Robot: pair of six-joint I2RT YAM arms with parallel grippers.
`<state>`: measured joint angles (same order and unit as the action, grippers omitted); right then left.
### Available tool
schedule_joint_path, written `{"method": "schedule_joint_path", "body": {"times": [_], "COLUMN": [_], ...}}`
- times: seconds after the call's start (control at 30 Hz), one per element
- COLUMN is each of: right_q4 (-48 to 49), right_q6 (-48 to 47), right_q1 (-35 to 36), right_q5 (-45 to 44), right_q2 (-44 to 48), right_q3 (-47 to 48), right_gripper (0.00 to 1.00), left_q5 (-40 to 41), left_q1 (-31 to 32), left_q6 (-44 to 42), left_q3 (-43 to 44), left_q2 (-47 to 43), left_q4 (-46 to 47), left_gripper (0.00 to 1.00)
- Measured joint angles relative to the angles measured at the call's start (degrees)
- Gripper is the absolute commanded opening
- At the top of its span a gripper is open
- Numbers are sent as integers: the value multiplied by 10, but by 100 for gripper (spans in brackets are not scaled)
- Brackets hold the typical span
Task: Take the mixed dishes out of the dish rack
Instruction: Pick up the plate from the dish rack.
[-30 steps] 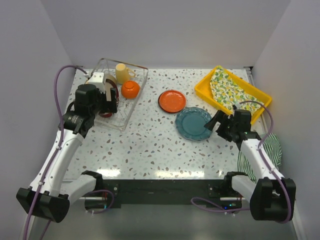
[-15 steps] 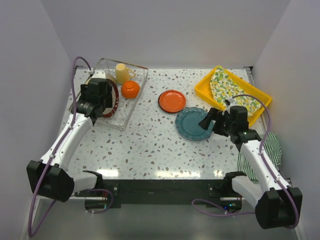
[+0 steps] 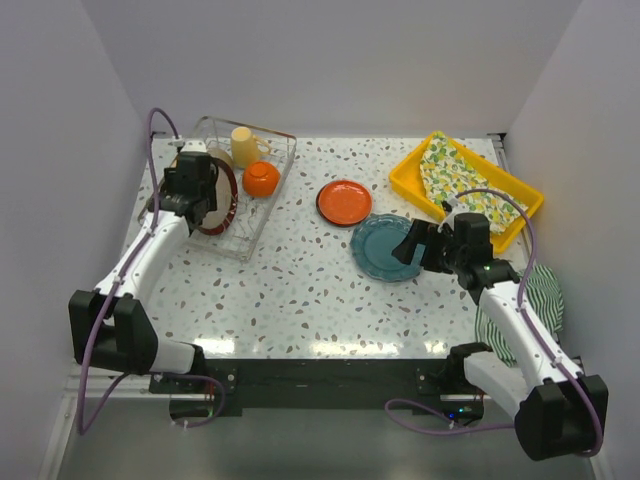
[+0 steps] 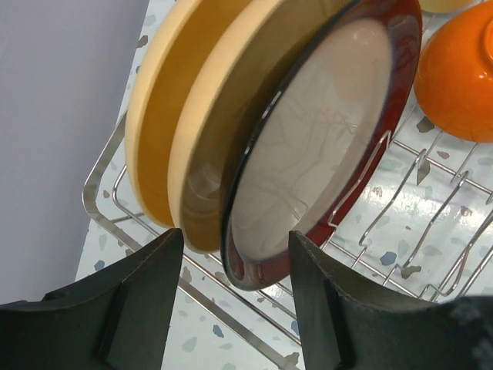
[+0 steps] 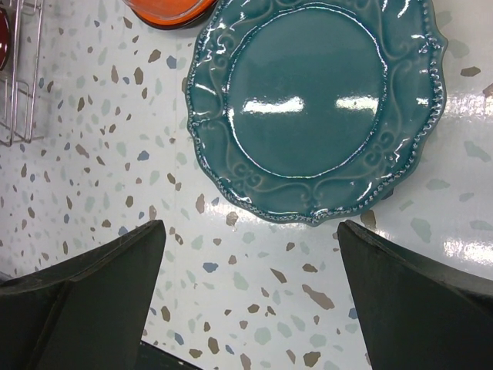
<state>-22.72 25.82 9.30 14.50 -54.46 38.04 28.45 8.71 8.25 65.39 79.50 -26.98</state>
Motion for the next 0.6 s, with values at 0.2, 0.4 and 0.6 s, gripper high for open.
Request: {"method": "schedule_joint_path", "body": {"times": [0.2, 0.4, 0.6], "right_q4": [0, 0, 0], "right_q6": [-2, -3, -4], "right_q1": [0, 0, 0], "right_q5": [0, 0, 0], "right_q2": [2, 2, 1], "right_q3": [0, 0, 0], "right_gripper": [98, 98, 98], "left_q5": [-30, -40, -43], "left_q1": [-33, -39, -42], "left_q6": [1, 1, 1], "left_q3": [0, 0, 0], "left_q2": [5, 5, 13], "left_q4": [16, 23, 35], "left_gripper": [50, 44, 45]}}
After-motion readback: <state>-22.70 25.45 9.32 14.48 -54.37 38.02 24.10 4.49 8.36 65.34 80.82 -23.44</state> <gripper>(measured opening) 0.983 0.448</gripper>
